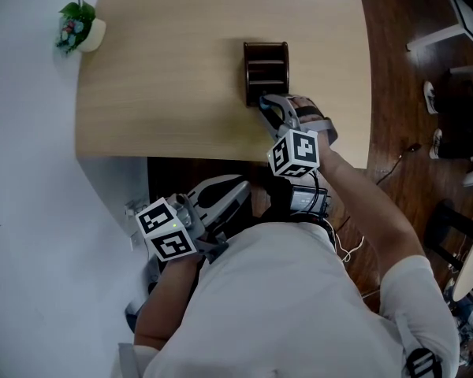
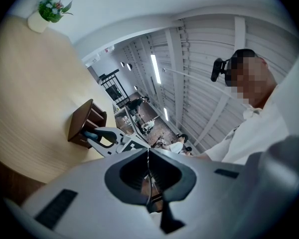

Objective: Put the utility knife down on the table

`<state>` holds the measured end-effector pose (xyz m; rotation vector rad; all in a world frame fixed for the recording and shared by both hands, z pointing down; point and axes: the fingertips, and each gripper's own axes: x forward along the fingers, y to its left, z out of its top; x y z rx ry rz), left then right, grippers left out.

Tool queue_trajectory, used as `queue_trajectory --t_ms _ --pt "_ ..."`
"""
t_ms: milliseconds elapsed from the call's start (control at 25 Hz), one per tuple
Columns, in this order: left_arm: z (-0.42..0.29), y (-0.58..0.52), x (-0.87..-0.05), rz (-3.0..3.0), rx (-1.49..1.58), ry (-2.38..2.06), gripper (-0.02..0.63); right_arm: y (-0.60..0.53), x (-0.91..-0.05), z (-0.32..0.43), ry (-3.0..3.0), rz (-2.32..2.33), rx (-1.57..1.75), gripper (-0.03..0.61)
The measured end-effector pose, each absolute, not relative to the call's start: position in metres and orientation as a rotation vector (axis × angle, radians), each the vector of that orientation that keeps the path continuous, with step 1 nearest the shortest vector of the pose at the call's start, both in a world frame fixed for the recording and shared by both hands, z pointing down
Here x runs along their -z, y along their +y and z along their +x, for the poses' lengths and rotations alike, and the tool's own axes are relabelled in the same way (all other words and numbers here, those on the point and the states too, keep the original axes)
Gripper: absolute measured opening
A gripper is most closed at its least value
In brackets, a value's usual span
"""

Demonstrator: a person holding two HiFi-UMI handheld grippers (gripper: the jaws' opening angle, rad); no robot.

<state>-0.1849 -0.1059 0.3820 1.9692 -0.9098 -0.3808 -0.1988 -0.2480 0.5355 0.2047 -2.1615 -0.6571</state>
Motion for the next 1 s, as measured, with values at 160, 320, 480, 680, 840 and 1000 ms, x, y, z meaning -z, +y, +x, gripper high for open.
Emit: queue_trajectory --t_ms 160,320,480,680,840,1000 --pt "-0.185 -0.107 -0.380 1.977 0.381 -0.902 0.003 -0.247 -0.534 -0.200 -2.176 0.210 0.630 0.118" --pt "-0.187 -0.107 -0.378 1.984 0.380 -0.897 0.003 -0.245 -0.528 -0.203 -2.197 0.220 0.608 0.162" --pt "-0.190 -0.107 -0.376 1.990 0.380 -0.893 0.003 -0.241 -0.520 -0.201 -2.220 0.224 0.573 0.207" --pt "-0.192 -0.108 -0.372 2.006 0.377 -0.867 0.003 -0.235 -0.512 -0.193 -2.220 0.236 0.545 0.213" --pt "-0.195 -0.110 -0.368 2.035 0.365 -0.849 0.003 -0.237 -0.499 -0.189 -2.240 0.285 0.523 0.213" --pt "-0.193 -0.107 -0.370 2.051 0.335 -0.820 0.003 -0.232 -0.487 -0.175 -2.250 0.351 0.488 0.213"
